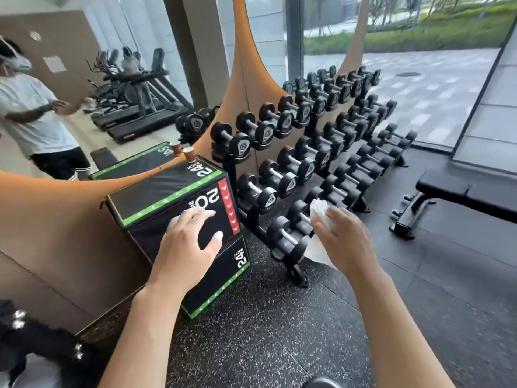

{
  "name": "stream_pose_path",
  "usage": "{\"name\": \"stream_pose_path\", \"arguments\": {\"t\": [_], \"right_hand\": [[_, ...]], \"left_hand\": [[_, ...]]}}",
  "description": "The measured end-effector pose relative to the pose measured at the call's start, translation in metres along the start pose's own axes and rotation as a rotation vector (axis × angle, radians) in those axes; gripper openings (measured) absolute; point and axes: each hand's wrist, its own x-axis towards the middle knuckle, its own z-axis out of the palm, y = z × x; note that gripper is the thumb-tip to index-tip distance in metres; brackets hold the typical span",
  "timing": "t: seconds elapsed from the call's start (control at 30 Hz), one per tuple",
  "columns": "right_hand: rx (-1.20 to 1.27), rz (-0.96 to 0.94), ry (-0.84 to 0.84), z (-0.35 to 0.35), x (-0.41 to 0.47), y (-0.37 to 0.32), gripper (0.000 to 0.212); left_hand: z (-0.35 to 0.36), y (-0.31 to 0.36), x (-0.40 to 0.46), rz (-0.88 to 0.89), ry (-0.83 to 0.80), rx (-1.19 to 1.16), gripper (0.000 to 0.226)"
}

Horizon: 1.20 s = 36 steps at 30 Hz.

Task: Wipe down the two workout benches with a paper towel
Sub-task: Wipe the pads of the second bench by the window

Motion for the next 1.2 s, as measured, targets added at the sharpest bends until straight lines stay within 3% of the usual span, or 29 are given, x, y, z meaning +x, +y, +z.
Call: {"name": "stream_pose_path", "arguments": {"t": [0.5,0.83,0.9,1.2], "right_hand": [[-0.175,0.241,0.19,0.025,0.121,0.102,0.032],[-0.312,0.343,0.253,0.071,0.247,0.107,0.034],[-0.351,0.376,0.25,0.073,0.263,0.111,0.024],[-0.398,0.481,0.302,0.052,0.281,0.14,0.028]], "left_hand": [[0.161,0.008,0.219,0.265,-0.164,-0.182,0.044],[0.249,-0.001,0.399,0.433,-0.386,-0.271,0.05],[0.261,0.007,0.418,0.475,-0.418,-0.298,0.05],[0.323,0.054,0.456,0.547,-0.518,-0.405,0.049]]}}
